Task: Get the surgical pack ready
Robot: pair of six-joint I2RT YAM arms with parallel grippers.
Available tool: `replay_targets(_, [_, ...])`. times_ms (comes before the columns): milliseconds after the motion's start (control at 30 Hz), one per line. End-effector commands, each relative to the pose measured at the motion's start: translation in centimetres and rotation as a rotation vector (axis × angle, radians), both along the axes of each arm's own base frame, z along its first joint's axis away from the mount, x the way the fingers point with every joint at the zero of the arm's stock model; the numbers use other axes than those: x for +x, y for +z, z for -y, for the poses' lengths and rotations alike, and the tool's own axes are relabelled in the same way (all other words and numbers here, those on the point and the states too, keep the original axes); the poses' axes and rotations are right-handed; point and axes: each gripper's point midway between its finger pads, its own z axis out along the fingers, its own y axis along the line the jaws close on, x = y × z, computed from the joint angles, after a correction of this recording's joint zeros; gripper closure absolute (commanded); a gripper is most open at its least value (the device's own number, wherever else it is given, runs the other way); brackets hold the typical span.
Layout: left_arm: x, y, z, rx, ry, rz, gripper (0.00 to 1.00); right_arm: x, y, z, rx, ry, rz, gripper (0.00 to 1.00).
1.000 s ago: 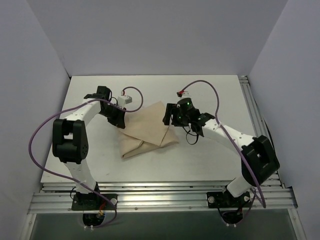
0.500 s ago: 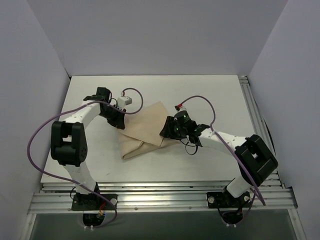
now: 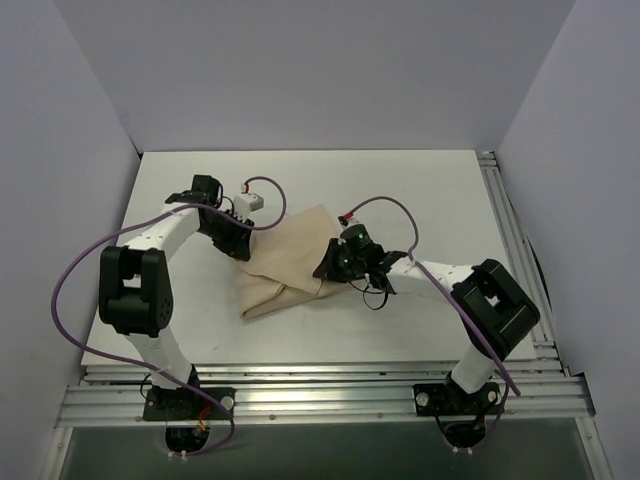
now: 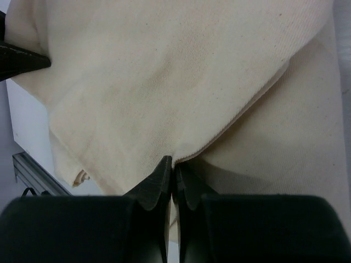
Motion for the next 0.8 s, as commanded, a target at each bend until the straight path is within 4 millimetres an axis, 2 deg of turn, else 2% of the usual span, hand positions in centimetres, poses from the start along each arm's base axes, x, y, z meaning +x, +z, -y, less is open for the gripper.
replay_targets(0, [-0.3, 3.2, 0.4, -0.001, -0.016, 0.065, 0.57, -1.5, 1.7, -1.5, 0.060, 0.067, -0.004, 1.00])
replay_targets(33, [-0.4, 4.2, 0.5, -0.003, -0.018, 0.091, 0.44, -1.7, 1.9, -1.5, 0.053, 0.071, 0.000, 1.00])
replay_targets(100, [-0.6, 5.8, 0.8, -0.012, -0.019, 0.120, 0.36, -2.1, 2.6, -1.3, 0.035, 0.073, 0.012, 1.00])
replay_targets(133, [-0.8, 7.3, 1.2, -0.024, -0.026, 0.158, 0.33, -2.2, 2.9, -1.2, 0.035, 0.069, 0.018, 1.00])
replay_targets(200, [-1.3, 9.2, 2.0, -0.044, -0.050, 0.207, 0.28, -2.5, 3.3, -1.3, 0.037, 0.069, 0.026, 1.00])
replay_targets(233, [-2.2, 10.6, 3.1, -0.048, -0.103, 0.258, 0.22, -2.6, 3.1, -1.3, 0.032, 0.072, 0.023, 1.00])
replay_targets(267, [-2.4, 11.0, 3.7, -0.034, -0.130, 0.292, 0.12, -2.8, 2.6, -1.1, 0.021, 0.072, 0.016, 1.00])
replay_targets(300, [-3.4, 10.8, 4.1, -0.008, -0.166, 0.316, 0.09, -2.8, 2.4, -1.0, 0.018, 0.067, 0.014, 1.00])
replay_targets(333, [-4.6, 10.3, 6.2, 0.026, -0.260, 0.345, 0.07, -2.8, 2.1, -1.1, 0.018, 0.066, 0.012, 1.00])
replay_targets(367, [-4.3, 9.6, 6.1, 0.112, -0.272, 0.390, 0.06, -2.8, 1.8, -1.0, 0.014, 0.065, 0.009, 1.00])
replay_targets(400, [-5.3, 8.2, 6.3, 0.156, -0.307, 0.390, 0.06, -2.9, 1.7, -1.0, 0.016, 0.066, 0.010, 1.00])
replay_targets(433, [-5.7, 7.6, 6.8, 0.189, -0.351, 0.409, 0.05, -2.8, 1.6, -1.1, 0.018, 0.063, 0.010, 1.00])
replay_targets(467, [-6.5, 7.1, 8.0, 0.208, -0.404, 0.431, 0.05, -2.8, 1.6, -1.2, 0.022, 0.065, 0.012, 1.00])
replay_targets(533, [-8.3, 5.5, 8.5, 0.225, -0.486, 0.428, 0.05, -2.6, 1.9, -1.4, 0.038, 0.060, 0.016, 1.00])
replay_targets(567, [-8.9, 5.2, 9.4, 0.222, -0.529, 0.454, 0.06, -2.7, 2.0, -1.5, 0.042, 0.060, 0.015, 1.00])
replay_targets(600, [-9.0, 4.8, 9.2, 0.245, -0.556, 0.482, 0.06, -2.6, 2.1, -1.4, 0.041, 0.054, 0.019, 1.00])
replay_targets(633, [-9.4, 3.6, 9.1, 0.255, -0.576, 0.488, 0.06, -2.5, 2.3, -1.5, 0.045, 0.051, 0.022, 1.00])
replay_targets(767, [-9.6, 2.5, 9.1, 0.267, -0.612, 0.520, 0.06, -2.4, 2.7, -1.7, 0.055, 0.045, 0.024, 1.00])
